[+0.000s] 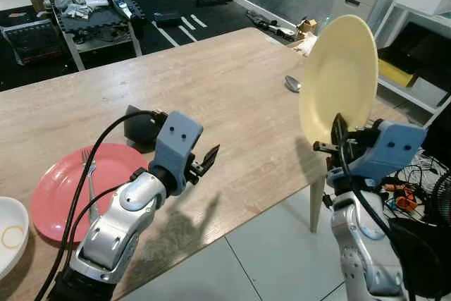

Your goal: Setting the table

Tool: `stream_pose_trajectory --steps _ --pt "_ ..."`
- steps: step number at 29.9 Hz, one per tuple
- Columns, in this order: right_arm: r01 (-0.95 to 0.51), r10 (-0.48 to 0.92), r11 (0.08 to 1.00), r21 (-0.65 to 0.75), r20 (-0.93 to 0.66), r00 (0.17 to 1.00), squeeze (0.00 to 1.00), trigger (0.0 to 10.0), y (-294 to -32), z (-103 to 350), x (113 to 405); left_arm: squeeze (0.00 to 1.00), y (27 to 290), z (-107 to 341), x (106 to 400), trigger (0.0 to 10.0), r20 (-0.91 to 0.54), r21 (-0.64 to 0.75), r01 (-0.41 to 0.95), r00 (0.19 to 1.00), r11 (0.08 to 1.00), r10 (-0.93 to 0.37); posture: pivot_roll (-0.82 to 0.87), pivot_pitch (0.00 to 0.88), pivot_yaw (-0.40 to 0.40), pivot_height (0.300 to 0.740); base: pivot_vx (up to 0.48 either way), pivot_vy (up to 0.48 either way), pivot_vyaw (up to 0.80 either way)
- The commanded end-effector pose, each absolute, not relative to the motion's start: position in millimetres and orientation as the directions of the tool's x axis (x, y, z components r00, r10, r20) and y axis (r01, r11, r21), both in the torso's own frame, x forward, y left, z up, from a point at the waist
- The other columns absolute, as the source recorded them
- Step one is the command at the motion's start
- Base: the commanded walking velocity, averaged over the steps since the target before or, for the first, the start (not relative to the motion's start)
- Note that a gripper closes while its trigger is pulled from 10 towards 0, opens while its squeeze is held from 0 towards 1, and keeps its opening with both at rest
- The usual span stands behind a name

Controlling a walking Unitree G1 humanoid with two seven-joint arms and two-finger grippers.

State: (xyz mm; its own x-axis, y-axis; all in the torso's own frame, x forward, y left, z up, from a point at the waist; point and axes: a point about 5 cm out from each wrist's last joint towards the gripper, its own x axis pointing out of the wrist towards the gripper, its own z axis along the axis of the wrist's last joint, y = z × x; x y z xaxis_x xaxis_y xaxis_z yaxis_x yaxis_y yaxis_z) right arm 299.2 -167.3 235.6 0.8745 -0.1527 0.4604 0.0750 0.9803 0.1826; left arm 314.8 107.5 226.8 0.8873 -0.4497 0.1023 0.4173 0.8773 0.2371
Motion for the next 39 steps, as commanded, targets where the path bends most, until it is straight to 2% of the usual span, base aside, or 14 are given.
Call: stream_pose_trajectory --steps 1,34,39 --pt "0.094 -0.169 0.978 0.185 0.45 0.877 0.0 10.0 -169 230 298 0.0 111 219 315 10.0 0.084 0.227 0.406 0.897 0.885 -0.434 0.08 0.123 0.093 0.74 0.0 0.0 0.0" --pt "0.102 -0.171 0.978 0.182 0.415 0.894 0.0 10.0 -170 218 302 0.0 115 212 321 10.0 0.096 0.268 0.347 0.919 0.899 -0.383 0.07 0.109 0.09 0.74 0.0 0.0 0.0" --pt "0.111 -0.183 0.973 0.2 0.39 0.902 0.0 10.0 -172 214 303 0.0 116 212 322 10.0 0.097 0.266 0.342 0.921 0.901 -0.378 0.07 0.116 0.087 0.74 0.0 0.0 -0.8"
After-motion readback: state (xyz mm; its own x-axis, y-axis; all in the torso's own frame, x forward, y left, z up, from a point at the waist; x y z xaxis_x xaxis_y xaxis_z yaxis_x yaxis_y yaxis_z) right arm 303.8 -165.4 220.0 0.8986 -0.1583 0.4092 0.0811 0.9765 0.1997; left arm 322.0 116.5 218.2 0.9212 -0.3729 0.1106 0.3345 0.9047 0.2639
